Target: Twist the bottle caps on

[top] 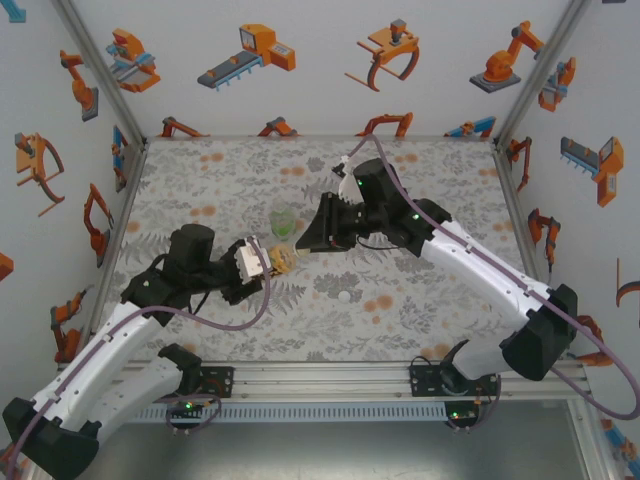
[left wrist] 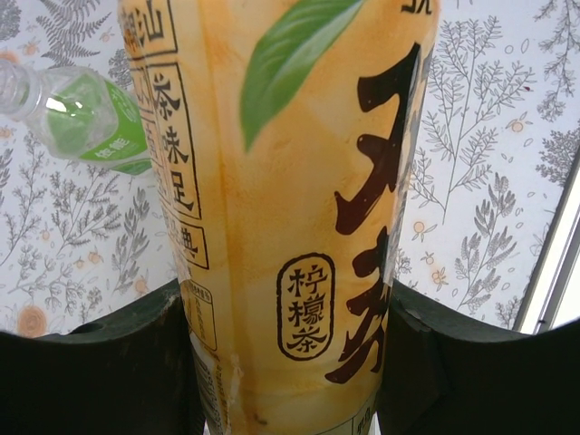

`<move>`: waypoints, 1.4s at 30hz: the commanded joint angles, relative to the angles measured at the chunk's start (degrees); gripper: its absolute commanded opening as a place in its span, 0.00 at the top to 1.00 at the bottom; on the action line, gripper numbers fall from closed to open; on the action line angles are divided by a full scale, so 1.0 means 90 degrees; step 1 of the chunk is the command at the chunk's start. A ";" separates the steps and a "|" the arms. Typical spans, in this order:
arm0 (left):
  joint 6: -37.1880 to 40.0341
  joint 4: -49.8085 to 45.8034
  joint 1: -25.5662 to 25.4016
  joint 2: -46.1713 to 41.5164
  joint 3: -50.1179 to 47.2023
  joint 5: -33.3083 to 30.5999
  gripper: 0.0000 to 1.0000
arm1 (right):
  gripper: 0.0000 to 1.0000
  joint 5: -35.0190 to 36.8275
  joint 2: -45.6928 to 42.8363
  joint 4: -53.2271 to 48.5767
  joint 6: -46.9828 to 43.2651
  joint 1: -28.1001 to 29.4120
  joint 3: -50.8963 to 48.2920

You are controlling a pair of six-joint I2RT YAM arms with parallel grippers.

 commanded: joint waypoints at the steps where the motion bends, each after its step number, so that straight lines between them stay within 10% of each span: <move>1: -0.0001 0.0820 -0.0101 -0.0181 0.0034 0.0501 1.00 | 0.67 -0.0376 0.0002 0.0682 0.1061 -0.0100 -0.0270; 10: 0.0060 0.0982 -0.0098 -0.0344 -0.0098 0.0741 1.00 | 0.46 -0.0792 -0.0069 0.0259 0.0533 -0.0142 0.0042; 31: 0.0061 0.0904 -0.0102 -0.0120 -0.0068 0.1083 1.00 | 0.38 -0.0361 -0.0389 -0.1174 -0.3040 -0.0162 0.1386; 42: 0.0109 0.0808 -0.0104 0.0032 0.0008 0.1551 1.00 | 0.42 -0.1152 -0.1005 -0.1652 -0.8036 -0.0152 0.1084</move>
